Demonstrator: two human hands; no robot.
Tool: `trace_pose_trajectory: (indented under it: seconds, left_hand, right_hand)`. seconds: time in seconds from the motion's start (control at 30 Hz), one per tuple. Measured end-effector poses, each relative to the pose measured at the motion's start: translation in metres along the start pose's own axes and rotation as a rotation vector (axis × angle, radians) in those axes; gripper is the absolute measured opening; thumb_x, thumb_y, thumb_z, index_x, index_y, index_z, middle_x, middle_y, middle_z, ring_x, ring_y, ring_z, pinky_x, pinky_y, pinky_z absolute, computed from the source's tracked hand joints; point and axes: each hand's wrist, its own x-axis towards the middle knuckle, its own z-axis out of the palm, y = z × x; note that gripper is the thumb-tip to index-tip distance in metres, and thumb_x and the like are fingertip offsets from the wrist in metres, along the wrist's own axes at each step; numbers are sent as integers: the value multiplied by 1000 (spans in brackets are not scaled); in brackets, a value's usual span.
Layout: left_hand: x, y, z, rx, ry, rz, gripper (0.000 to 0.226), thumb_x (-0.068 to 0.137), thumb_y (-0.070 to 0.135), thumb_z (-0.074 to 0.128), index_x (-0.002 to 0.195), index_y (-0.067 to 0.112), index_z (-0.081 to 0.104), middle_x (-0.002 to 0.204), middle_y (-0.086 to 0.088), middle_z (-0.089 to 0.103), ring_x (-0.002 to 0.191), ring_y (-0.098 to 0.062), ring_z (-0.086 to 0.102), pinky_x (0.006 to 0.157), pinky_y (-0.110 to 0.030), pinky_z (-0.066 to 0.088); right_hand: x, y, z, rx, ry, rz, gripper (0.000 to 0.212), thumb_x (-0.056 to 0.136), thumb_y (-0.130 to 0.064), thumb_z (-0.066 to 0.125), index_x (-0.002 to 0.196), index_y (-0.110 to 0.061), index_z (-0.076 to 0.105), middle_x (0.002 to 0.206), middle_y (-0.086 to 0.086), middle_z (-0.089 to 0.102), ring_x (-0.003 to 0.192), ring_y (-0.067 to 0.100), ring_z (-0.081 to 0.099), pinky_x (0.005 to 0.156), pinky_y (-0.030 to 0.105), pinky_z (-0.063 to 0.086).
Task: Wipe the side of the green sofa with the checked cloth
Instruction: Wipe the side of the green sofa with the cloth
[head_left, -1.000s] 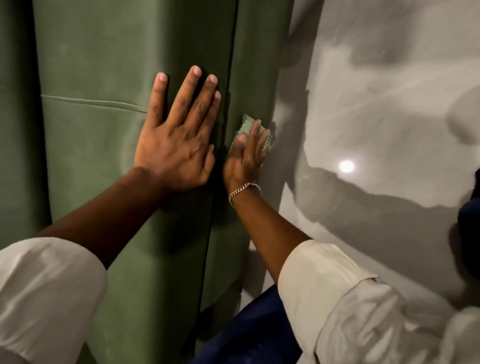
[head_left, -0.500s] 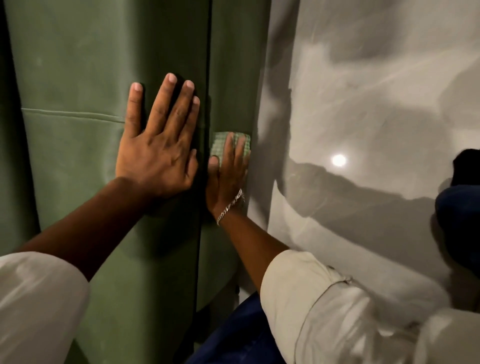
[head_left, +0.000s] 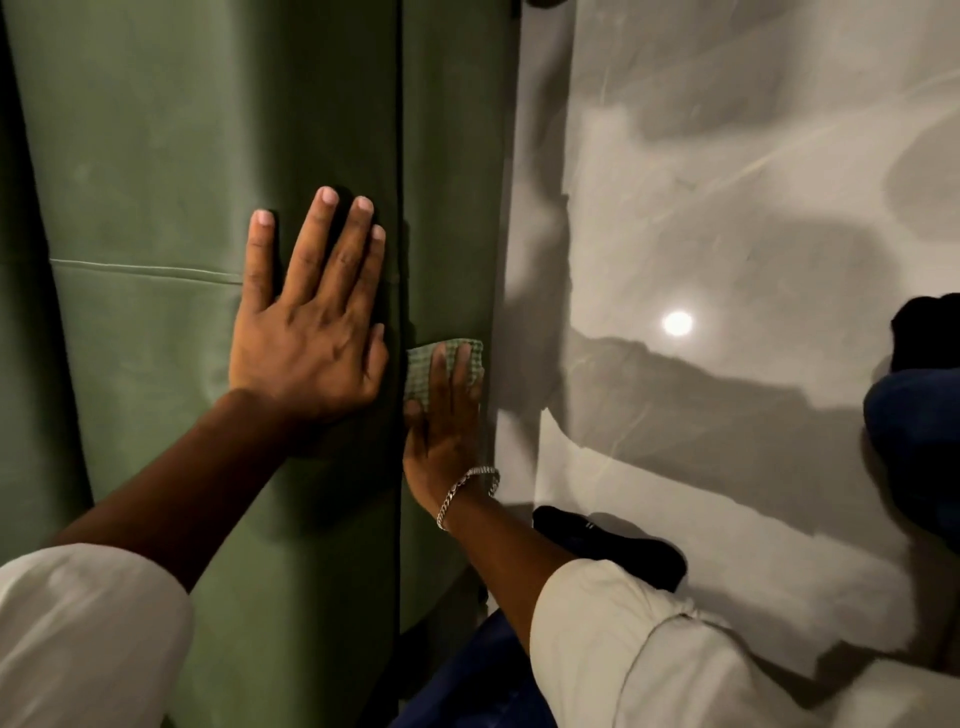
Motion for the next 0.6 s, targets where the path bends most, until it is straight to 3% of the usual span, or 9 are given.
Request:
trace_pose_trajectory:
  seconds: [0.07, 0.13, 0.23, 0.37, 0.5, 0.6]
  left_hand:
    - [0, 1, -1, -2, -7, -6, 79, 92, 45, 34, 159, 9, 12, 170, -10, 3, 157, -31, -8, 118, -52, -22]
    - [0, 1, -2, -1, -17, -9, 79, 92, 45, 35, 159, 9, 13, 170, -10, 3, 157, -31, -7, 118, -52, -22]
    - [1, 2, -3, 1, -28, -18, 80, 91, 45, 35, 159, 9, 13, 170, -10, 3, 157, -31, -7, 118, -52, -22]
    - [2, 2, -1, -14, -23, -20, 79, 91, 45, 34, 158, 9, 14, 170, -9, 3, 157, -30, -7, 119, -52, -22]
    - [1, 2, -1, -5, 3, -21, 78, 91, 44, 36, 158, 7, 19, 170, -10, 8, 157, -31, -2, 120, -51, -21]
    - [1, 1, -1, 3, 14, -22, 78, 91, 44, 36, 158, 8, 20, 169, -11, 10, 157, -30, -1, 121, -51, -20]
  right_hand:
    - [-2, 1, -4, -8, -83, 24, 62, 95, -49, 19, 145, -47, -18, 165, 0, -13, 153, 27, -13, 124, 52, 5]
    - [-3, 0, -5, -35, -95, 8, 65, 94, -45, 20, 143, -48, -22, 165, 0, -16, 152, 28, -15, 123, 55, 6]
    - [3, -2, -7, -49, -69, -25, 63, 95, -49, 17, 151, -36, -8, 165, 4, -12, 152, 33, -13, 121, 59, 9]
    - [56, -15, -15, -84, -26, -152, 64, 93, -57, 3, 153, -32, 3, 166, 8, -2, 152, 38, -4, 120, 60, 10]
    - [109, -19, -31, -129, 54, -287, 60, 97, -46, 21, 153, -28, 11, 165, 13, 7, 151, 42, 0, 118, 63, 17]
    - [117, -12, -32, -169, 49, -353, 60, 97, -48, 18, 153, -29, 11, 166, 12, 7, 152, 39, 2, 118, 60, 16]
